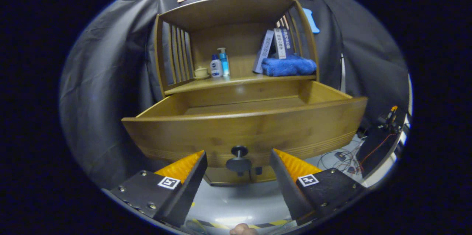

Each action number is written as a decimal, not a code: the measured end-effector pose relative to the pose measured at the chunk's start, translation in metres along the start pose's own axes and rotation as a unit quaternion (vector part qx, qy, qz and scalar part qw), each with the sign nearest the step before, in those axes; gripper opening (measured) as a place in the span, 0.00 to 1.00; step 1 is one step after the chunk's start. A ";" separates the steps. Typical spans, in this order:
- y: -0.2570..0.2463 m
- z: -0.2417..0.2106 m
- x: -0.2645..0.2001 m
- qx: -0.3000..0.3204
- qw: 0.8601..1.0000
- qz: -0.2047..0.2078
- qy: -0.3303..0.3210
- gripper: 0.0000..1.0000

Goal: Pull open the drawer, take out the items inside it, and place them on the countertop above the cabinet.

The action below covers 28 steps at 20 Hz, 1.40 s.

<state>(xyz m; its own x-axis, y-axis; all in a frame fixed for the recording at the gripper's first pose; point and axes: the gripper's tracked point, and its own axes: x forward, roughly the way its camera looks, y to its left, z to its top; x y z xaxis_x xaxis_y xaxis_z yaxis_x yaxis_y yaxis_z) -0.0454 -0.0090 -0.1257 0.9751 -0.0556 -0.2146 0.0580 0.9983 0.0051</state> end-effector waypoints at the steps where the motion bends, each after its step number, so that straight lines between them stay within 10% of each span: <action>1: 0.001 0.012 -0.004 -0.001 1.000 -0.003 -0.002 1.00; 11: 0.028 0.090 0.039 -0.007 0.994 0.007 0.111 1.00; 18: 0.018 0.043 0.142 -0.038 0.966 -0.039 0.252 1.00; 28: 0.021 -0.009 0.171 -0.011 0.920 -0.046 0.389 0.94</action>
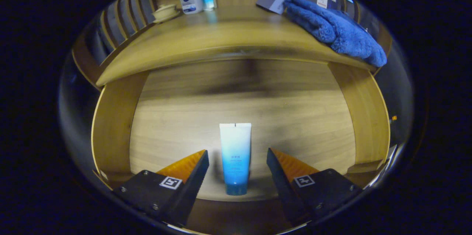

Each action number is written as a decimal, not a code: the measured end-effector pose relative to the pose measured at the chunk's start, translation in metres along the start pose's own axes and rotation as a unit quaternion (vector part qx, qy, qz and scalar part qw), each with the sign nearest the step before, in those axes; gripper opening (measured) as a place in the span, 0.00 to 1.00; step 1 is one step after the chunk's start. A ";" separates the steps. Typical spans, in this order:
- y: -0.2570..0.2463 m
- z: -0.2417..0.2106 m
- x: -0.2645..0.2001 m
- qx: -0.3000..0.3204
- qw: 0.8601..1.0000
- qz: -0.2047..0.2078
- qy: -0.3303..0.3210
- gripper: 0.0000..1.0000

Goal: Pull open the drawer, take out the items inside it, and place them on the countertop above the cabinet.

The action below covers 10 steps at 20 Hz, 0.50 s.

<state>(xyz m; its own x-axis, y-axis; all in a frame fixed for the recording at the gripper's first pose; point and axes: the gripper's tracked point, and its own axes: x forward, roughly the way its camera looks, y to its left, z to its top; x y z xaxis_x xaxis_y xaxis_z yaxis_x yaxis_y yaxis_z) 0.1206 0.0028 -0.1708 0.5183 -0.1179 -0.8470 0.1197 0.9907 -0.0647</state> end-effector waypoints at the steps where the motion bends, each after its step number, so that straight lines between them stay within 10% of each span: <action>1: 0.000 0.001 0.004 0.003 1.000 0.001 0.003 0.92; 10: 0.000 -0.012 0.009 -0.014 0.999 0.015 0.050 0.42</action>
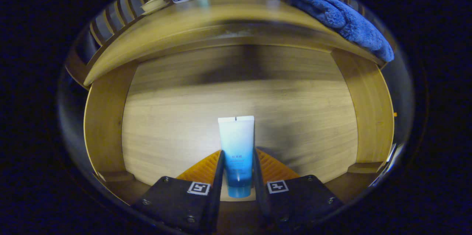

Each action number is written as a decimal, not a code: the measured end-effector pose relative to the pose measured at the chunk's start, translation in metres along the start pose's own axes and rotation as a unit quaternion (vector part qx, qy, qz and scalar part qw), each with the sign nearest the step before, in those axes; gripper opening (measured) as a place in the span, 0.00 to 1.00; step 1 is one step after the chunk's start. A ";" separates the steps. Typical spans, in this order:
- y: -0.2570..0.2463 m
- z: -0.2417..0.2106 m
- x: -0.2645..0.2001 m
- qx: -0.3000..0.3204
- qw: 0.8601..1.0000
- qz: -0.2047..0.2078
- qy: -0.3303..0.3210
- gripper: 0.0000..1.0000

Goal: Pull open the drawer, take out the items inside it, and place them on the countertop above the cabinet.

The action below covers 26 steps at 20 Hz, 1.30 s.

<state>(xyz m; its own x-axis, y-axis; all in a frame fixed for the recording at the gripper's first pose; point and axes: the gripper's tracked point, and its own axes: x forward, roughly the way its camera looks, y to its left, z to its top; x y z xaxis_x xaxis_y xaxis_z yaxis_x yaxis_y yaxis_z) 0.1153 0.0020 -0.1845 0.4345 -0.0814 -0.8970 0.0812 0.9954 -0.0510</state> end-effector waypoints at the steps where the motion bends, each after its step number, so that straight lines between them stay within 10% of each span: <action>1: 0.001 0.002 -0.004 -0.004 1.000 0.005 -0.008 0.42; 10: 0.024 0.019 -0.079 0.033 0.984 0.094 -0.145 0.41; 17: 0.021 0.078 -0.175 0.068 0.932 0.141 -0.327 0.41; 22: 0.013 0.137 -0.219 0.067 0.900 0.106 -0.417 0.41; 26: 0.020 0.176 -0.189 0.039 0.903 0.072 -0.423 0.41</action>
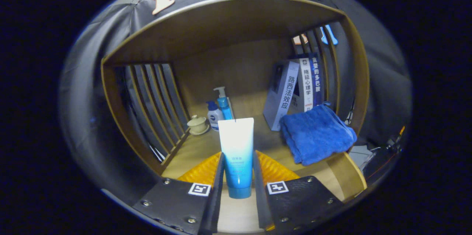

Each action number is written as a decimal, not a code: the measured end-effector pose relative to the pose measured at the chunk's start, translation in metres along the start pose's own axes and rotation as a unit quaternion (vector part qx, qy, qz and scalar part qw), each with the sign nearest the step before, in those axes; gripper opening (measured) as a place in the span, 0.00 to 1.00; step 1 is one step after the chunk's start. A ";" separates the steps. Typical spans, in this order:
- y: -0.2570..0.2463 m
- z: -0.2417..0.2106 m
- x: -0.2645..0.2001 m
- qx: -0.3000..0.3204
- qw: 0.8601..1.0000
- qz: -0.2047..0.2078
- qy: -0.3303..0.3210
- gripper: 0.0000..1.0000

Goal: Pull open the drawer, take out the items inside it, and place them on the countertop above the cabinet.

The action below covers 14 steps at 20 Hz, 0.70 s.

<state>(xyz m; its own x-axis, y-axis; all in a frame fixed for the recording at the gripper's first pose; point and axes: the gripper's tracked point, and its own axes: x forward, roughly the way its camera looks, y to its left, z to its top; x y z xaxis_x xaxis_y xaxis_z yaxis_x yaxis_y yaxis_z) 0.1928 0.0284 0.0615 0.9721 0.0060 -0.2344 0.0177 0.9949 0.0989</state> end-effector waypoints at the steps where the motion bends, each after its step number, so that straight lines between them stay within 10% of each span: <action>1: 0.003 -0.004 0.014 -0.011 1.000 0.002 0.003 0.41; 14: -0.009 -0.053 0.115 -0.066 0.996 -0.052 0.029 0.41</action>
<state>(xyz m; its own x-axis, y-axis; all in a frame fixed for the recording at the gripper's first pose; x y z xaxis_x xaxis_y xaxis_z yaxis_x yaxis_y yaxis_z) 0.2924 0.0253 -0.0175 0.9511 -0.0961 -0.2935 0.0834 0.9950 -0.0554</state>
